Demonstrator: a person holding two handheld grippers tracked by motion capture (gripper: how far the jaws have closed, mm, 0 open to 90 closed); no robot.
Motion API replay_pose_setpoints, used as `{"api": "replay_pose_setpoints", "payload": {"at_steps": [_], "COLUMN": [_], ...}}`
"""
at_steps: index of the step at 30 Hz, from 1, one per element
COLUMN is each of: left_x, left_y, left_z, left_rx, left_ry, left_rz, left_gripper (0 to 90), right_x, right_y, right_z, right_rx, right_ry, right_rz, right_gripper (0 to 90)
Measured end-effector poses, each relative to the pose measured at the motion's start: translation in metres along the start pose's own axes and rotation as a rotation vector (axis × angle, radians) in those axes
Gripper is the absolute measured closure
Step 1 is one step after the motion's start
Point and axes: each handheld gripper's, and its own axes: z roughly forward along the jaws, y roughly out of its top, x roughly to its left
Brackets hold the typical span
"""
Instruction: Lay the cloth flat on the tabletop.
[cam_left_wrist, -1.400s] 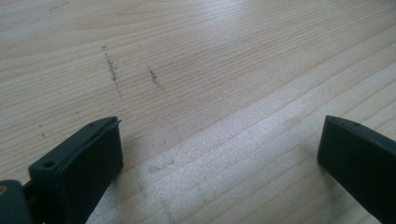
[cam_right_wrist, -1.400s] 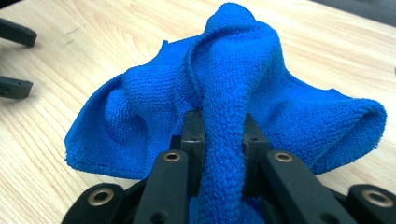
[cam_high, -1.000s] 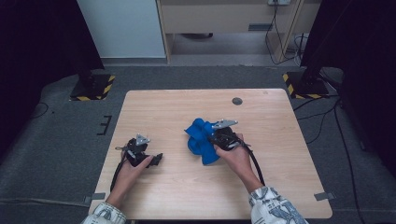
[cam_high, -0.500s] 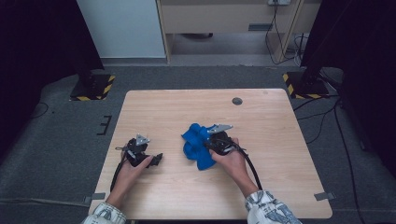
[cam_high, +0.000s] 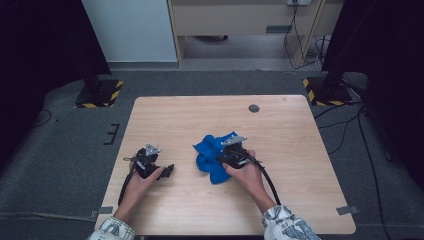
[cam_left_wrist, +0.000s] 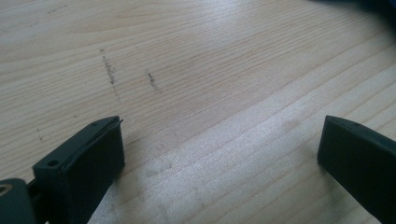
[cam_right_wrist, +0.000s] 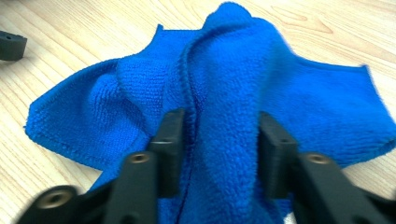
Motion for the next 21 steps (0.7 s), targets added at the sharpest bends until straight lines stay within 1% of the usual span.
{"api": "replay_pose_setpoints", "payload": {"at_steps": [1,2,3,4,5,6,8,9,11,12,14,15,16,17,18,21], "left_x": [0.000,0.000,0.000,0.000,0.000,0.000,0.000,0.000,0.000,0.000,0.002,0.002,0.002,0.002,0.002,0.000], "left_y": [0.000,0.000,0.000,0.000,0.000,0.000,0.000,0.000,0.000,0.000,0.000,0.000,0.001,0.001,0.002,0.003], "left_z": [0.000,0.000,0.000,0.000,0.000,0.000,0.000,0.000,-0.001,-0.002,-0.005,-0.005,-0.008,-0.008,-0.010,-0.011], "left_rx": [0.000,0.000,0.000,0.000,0.000,0.000,0.000,-0.001,-0.004,-0.005,-0.020,-0.020,-0.034,-0.034,-0.045,-0.049], "left_ry": [0.000,0.000,0.000,0.000,0.000,0.000,0.000,0.000,0.006,0.009,0.016,0.016,0.020,0.020,0.024,0.023], "left_rz": [0.000,0.000,0.000,0.000,0.000,0.000,0.000,-0.001,0.000,0.002,0.002,0.002,0.000,0.000,-0.002,0.001], "left_gripper": [0.0,0.0,0.0,0.0,0.0,0.0,0.0,0.5,1.7,2.6,3.4,3.5,3.9,4.6,5.3,6.4], "right_x": [0.000,-0.001,-0.001,-0.001,-0.001,-0.002,-0.002,-0.004,-0.005,-0.007,-0.010,-0.011,-0.012,-0.012,-0.013,-0.012], "right_y": [0.000,0.001,0.001,0.001,0.003,0.004,0.005,0.006,0.007,0.007,0.008,0.009,0.009,0.009,0.011,0.014], "right_z": [0.000,-0.002,-0.004,-0.004,-0.009,-0.011,-0.014,-0.021,-0.024,-0.030,-0.035,-0.037,-0.039,-0.039,-0.042,-0.040], "right_rx": [0.000,-0.003,-0.010,-0.010,-0.019,-0.023,-0.029,-0.045,-0.047,-0.057,-0.063,-0.063,-0.067,-0.067,-0.072,-0.066], "right_ry": [0.000,-0.012,-0.020,-0.020,-0.037,-0.043,-0.045,-0.062,-0.065,-0.071,-0.065,-0.064,-0.060,-0.060,-0.039,-0.014], "right_rz": [0.000,0.001,-0.002,-0.002,-0.012,-0.019,-0.017,-0.014,-0.014,-0.006,-0.004,0.000,0.003,0.003,0.010,0.009], "right_gripper": [49.3,41.2,36.1,36.1,29.8,27.6,26.4,23.9,23.8,23.8,24.2,24.5,25.0,25.0,25.9,23.5]}}
